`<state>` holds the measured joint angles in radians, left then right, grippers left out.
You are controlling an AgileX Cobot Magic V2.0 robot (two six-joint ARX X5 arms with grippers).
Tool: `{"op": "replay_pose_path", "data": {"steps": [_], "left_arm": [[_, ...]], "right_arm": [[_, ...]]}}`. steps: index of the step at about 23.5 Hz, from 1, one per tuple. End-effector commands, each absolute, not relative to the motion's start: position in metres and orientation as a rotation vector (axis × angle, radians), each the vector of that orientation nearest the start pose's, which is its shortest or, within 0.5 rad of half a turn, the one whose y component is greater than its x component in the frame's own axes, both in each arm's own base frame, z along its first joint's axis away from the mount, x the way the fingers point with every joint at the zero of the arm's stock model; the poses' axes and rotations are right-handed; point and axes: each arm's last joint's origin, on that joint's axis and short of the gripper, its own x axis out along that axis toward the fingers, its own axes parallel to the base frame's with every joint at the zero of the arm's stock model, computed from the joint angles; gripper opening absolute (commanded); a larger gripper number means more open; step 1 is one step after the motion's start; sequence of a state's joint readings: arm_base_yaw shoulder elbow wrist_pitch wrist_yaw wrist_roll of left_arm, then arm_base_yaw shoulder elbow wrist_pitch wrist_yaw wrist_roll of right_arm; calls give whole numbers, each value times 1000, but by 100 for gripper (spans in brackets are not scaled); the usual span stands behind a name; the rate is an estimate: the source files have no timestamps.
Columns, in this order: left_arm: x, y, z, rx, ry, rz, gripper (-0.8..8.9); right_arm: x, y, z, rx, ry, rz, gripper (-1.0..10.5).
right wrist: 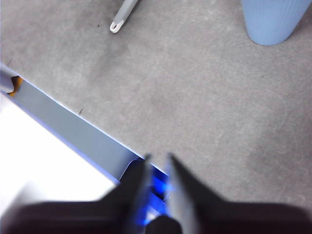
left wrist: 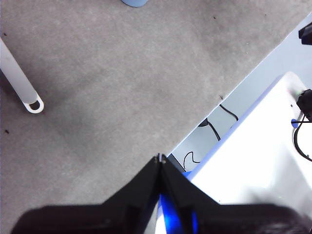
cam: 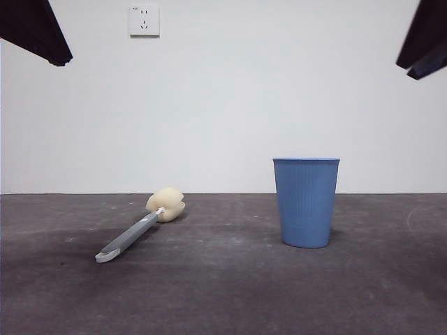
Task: Pick up the cup brush,pick up the cup,insert the brush into the cup,clean the cup,put the cup brush back,put the cup back to the fixed position on the table
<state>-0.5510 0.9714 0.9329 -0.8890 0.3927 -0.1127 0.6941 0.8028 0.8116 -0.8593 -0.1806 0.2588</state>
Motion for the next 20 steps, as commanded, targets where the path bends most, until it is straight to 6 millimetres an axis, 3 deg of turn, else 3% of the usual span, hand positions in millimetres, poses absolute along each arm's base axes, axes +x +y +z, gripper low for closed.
{"op": "replay_pose_path", "data": {"steps": [1, 12, 20], "left_arm": [[143, -101, 294, -10, 1005, -823, -3], [144, -101, 294, -2, 1000, -815, -4], [143, -86, 302, 124, 872, -537, -4]], "right_arm": [[108, 97, 284, 22, 943, 697, 1], [108, 97, 284, 22, 943, 697, 1], [108, 97, 284, 22, 943, 697, 1]]}}
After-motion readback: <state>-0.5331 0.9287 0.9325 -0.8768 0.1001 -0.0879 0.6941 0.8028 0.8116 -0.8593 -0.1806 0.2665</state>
